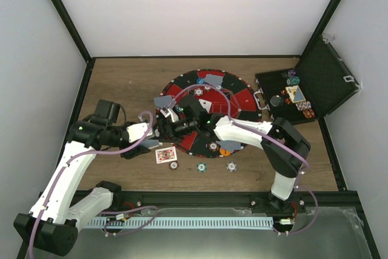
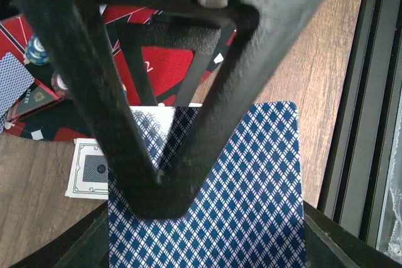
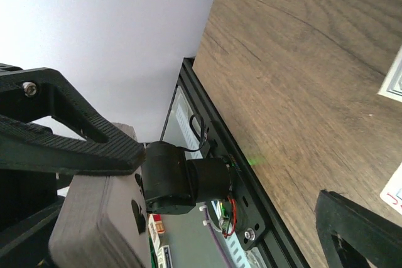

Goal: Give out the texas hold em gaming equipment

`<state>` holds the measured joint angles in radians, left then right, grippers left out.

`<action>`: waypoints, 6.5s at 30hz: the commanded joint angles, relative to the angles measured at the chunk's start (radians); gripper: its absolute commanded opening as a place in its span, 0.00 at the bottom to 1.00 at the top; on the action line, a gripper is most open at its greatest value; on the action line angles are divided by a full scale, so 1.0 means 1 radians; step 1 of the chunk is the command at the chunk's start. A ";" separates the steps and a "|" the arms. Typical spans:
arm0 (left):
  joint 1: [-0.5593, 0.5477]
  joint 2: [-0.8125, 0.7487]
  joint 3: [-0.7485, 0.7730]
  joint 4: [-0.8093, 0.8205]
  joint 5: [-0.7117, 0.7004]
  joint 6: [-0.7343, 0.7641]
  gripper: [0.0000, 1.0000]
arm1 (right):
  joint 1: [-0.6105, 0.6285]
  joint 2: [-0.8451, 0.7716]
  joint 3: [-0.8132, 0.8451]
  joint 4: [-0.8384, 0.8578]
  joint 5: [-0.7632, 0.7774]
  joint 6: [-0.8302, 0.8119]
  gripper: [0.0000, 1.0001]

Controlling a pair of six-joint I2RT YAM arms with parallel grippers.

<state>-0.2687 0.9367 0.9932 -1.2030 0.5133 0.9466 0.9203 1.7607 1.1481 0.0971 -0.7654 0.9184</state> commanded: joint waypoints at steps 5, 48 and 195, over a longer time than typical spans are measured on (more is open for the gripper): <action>0.000 -0.015 0.013 0.006 0.030 0.023 0.04 | 0.024 0.064 0.084 0.067 -0.044 0.048 0.98; 0.000 -0.011 0.012 0.016 0.034 0.030 0.04 | 0.017 0.006 0.067 -0.024 -0.080 -0.022 0.90; 0.000 -0.037 0.039 -0.008 0.017 -0.008 0.05 | -0.093 -0.162 0.064 -0.463 1.090 -0.908 1.00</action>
<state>-0.2691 0.9138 1.0134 -1.2068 0.5026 0.9356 0.8234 1.7123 1.1328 -0.2871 0.4545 -0.1715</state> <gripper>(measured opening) 0.627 0.988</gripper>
